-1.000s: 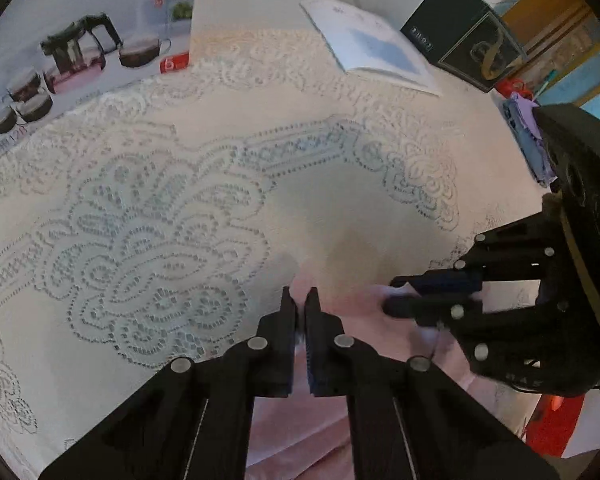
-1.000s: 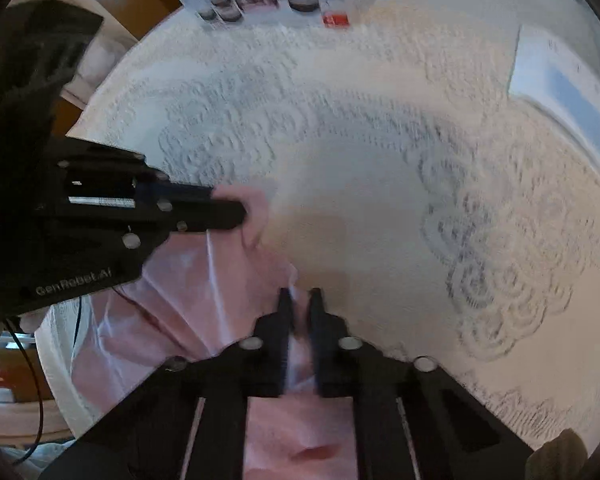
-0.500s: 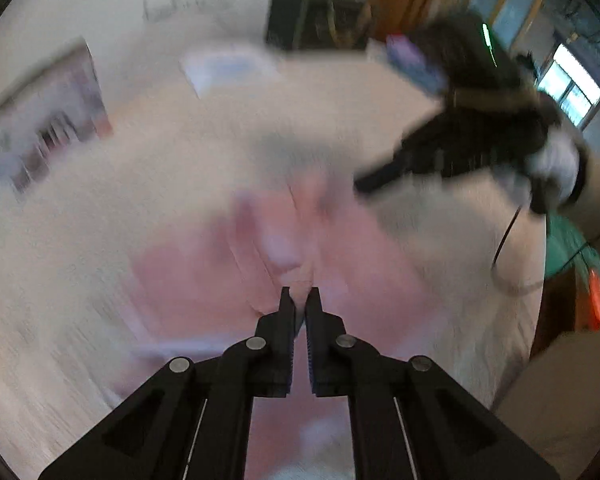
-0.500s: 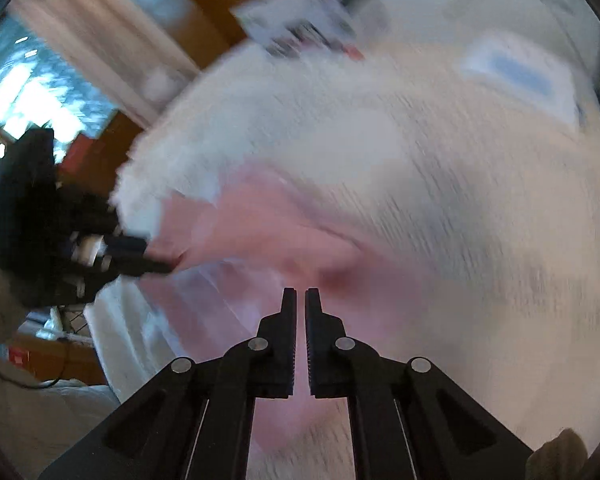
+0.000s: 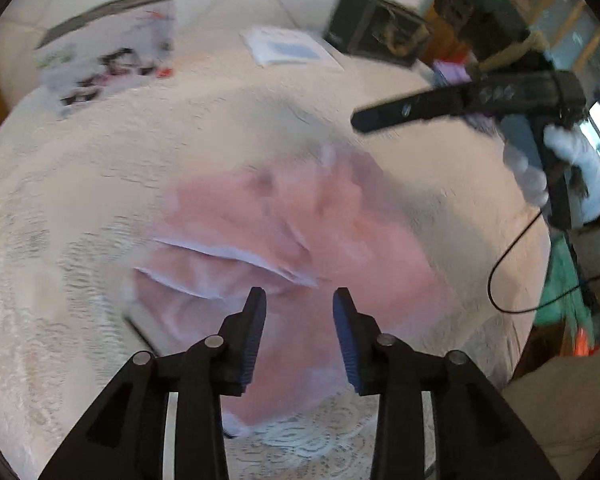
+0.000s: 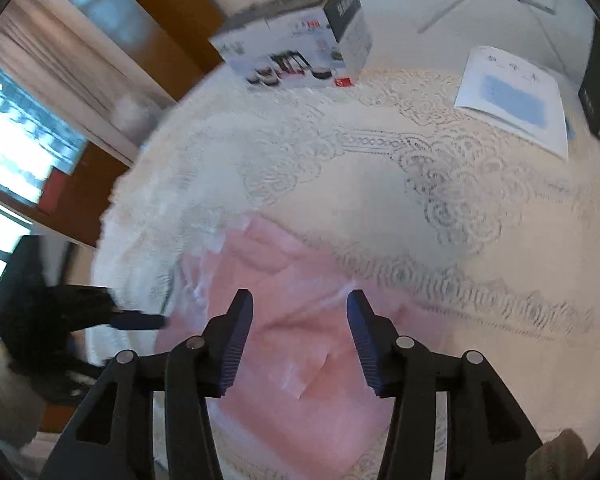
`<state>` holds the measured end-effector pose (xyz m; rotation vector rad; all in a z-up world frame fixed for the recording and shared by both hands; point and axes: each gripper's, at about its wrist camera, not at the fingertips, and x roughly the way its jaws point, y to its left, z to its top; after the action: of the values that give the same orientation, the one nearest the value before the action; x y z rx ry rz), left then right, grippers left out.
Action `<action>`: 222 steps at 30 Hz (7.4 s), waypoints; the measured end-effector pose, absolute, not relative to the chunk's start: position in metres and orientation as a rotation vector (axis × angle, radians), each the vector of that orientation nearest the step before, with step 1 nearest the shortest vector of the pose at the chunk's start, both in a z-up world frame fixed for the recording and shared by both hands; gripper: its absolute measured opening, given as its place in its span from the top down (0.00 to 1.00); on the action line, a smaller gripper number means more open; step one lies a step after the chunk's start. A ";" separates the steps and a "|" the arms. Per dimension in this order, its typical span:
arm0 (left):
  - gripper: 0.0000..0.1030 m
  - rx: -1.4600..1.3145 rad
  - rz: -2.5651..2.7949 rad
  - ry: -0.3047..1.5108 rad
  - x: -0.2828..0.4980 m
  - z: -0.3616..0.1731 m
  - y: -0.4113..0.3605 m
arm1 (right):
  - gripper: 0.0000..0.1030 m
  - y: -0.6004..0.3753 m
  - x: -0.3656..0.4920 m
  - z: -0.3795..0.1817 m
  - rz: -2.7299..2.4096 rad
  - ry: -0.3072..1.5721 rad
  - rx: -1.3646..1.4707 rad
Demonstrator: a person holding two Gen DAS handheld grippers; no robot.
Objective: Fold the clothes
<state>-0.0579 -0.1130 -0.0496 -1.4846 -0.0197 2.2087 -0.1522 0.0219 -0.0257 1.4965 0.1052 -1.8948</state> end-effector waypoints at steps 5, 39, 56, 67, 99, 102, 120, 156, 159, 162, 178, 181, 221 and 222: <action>0.66 -1.541 2.315 -0.130 -0.086 -0.062 -0.135 | 0.52 -0.016 -0.185 -0.057 -1.873 0.254 1.678; 0.64 -1.626 2.235 -0.061 -0.096 -0.083 -0.078 | 0.92 0.082 -0.111 -0.027 -1.971 -0.056 1.453; 0.64 -1.586 2.167 -0.169 -0.071 -0.074 -0.100 | 0.79 0.091 -0.139 -0.099 -1.971 0.023 1.873; 0.60 -1.695 2.215 -0.090 -0.101 -0.095 -0.063 | 0.60 0.052 -0.138 -0.038 -1.950 0.255 1.452; 0.61 -1.545 2.304 -0.062 -0.050 -0.040 -0.103 | 0.45 0.145 -0.113 -0.023 -1.891 0.006 1.462; 0.60 -1.623 2.342 -0.168 -0.076 -0.047 -0.126 | 0.48 0.143 -0.121 -0.032 -1.897 -0.068 1.538; 0.96 -1.840 2.382 -0.211 -0.115 -0.099 -0.132 | 0.95 0.084 -0.134 -0.114 -1.881 -0.013 1.767; 0.48 -1.778 2.504 -0.218 -0.047 -0.061 -0.175 | 0.27 0.153 -0.101 -0.094 -2.085 -0.414 1.604; 0.48 -1.788 2.481 -0.257 -0.042 -0.076 -0.172 | 0.26 0.154 -0.089 -0.100 -2.071 -0.437 1.631; 0.48 -1.773 2.502 -0.209 -0.045 -0.083 -0.160 | 0.26 0.152 -0.082 -0.102 -2.064 -0.439 1.641; 0.36 -1.874 2.503 -0.097 -0.022 -0.102 -0.138 | 0.08 0.119 -0.096 -0.096 -2.135 -0.308 1.624; 0.36 -1.887 2.493 -0.149 -0.022 -0.101 -0.137 | 0.06 0.101 -0.116 -0.101 -2.174 -0.275 1.637; 0.88 -1.825 2.516 -0.197 -0.019 -0.095 -0.120 | 0.47 0.053 -0.107 -0.116 -2.082 0.040 1.625; 0.88 -1.825 2.523 -0.203 -0.019 -0.094 -0.121 | 0.41 0.050 -0.106 -0.116 -2.075 0.051 1.616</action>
<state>-0.0193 -0.1211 -0.0942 -1.8246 -0.2031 2.5226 -0.1059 0.0505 -0.1155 1.6157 0.0515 -2.0746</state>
